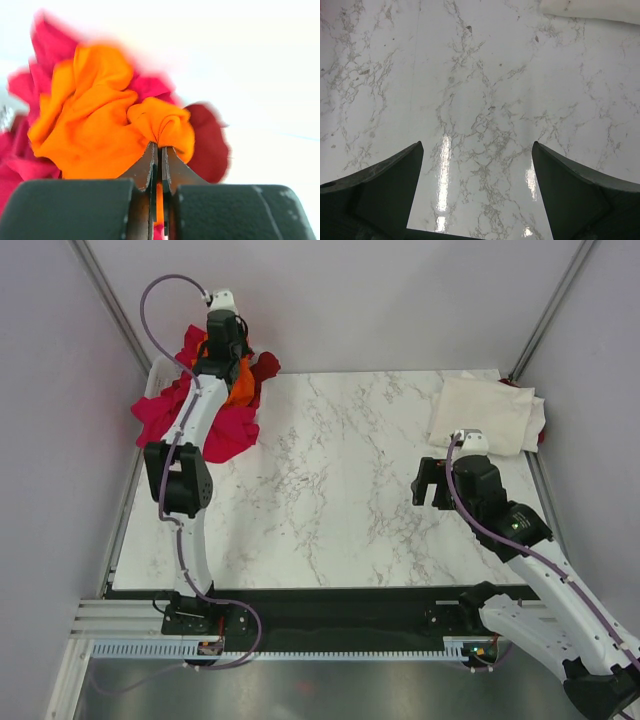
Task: Fold and stack the t-shirts
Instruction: Grab the tshirt from the pile, then move the tshirt to the center of the board
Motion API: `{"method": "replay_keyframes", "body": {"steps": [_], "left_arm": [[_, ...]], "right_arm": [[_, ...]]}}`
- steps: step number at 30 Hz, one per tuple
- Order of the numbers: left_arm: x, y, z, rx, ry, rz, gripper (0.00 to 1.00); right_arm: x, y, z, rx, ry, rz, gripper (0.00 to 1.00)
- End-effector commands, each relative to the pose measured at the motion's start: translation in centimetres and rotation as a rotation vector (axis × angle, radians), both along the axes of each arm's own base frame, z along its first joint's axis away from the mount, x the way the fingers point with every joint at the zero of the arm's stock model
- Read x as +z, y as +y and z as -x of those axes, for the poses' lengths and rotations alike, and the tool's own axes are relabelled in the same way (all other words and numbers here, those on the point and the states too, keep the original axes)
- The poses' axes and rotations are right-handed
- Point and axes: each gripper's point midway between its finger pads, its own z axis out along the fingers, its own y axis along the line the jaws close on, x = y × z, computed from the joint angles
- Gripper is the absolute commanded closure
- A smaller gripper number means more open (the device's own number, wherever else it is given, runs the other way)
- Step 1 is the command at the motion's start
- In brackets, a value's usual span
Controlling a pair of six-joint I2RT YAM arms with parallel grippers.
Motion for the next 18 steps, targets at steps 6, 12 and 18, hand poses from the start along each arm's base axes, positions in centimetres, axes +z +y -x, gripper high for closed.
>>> {"method": "replay_keyframes", "body": {"steps": [6,12,18], "left_arm": [[35.3,-8.7,20.4,-0.323,-0.651,0.04,0.88],[25.4,-6.4,30.3,-0.334,-0.48,0.185,0.01],[11.5,-4.7,34.4,-0.306,-0.242,0.179,0.0]], "right_arm": [[1.6,-1.4,-0.5,-0.075,-0.089,-0.004,0.02],[3.5,-2.2,-0.1,-0.127,-0.121,-0.029,0.02],[6.3,-3.4,0.7,-0.175,-0.146,-0.043,0.02]]}}
